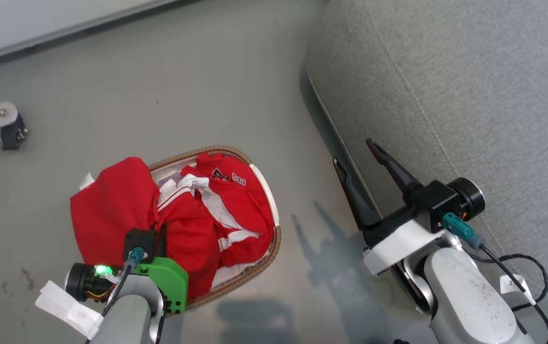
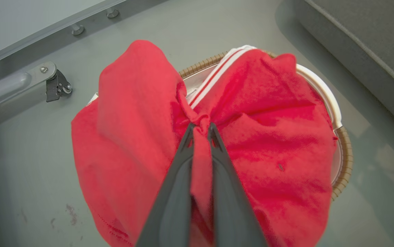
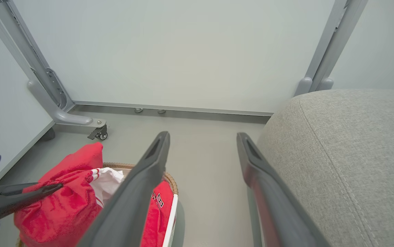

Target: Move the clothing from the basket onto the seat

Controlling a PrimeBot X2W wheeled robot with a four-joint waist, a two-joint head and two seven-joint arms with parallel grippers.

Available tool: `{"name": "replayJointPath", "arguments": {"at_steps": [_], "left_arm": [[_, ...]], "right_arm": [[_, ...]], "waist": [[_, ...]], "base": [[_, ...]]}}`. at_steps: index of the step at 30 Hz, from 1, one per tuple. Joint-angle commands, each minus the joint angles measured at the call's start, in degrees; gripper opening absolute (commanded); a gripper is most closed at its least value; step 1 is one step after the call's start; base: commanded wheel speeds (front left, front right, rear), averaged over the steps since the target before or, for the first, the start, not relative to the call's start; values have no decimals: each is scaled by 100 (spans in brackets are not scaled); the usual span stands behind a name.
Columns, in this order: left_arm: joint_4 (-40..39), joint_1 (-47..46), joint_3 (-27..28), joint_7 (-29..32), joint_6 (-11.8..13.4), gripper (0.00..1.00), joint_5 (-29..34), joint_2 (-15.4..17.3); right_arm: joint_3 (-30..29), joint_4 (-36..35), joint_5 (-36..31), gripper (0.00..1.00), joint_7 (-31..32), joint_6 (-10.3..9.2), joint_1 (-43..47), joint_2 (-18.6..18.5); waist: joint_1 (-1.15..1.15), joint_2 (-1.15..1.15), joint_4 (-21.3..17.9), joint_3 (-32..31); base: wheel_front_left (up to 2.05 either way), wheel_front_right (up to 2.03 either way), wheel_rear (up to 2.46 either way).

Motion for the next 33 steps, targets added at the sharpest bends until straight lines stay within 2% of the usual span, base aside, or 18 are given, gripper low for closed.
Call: {"name": "replayJointPath", "arguments": {"at_steps": [1,11,18,25,33], "left_arm": [[-156,167,29,-4,-19,0,-40,-26],[-1240,709,135,-5,-130,0,-237,-115],[-1909,795,101,-5,-237,0,-447,-136],[-2579,652,-238,-5,-192,0,-760,-132],[-3078,559,-532,-5,-123,0,-944,-133]], "right_arm": [[-2,40,41,100,-12,-6,170,-52],[-36,186,110,100,-12,-6,818,-136],[30,236,166,100,-12,-6,1137,-172],[125,264,205,100,-12,-6,1310,-220],[524,411,233,100,-12,-6,1312,-365]], "waist": [[0,0,262,-828],[0,0,460,-1723],[0,0,591,-2136],[0,0,688,-2297],[0,0,806,-2355]], "base": [[0,0,0],[0,0,0],[0,0,0],[0,0,0],[0,0,0]]}}
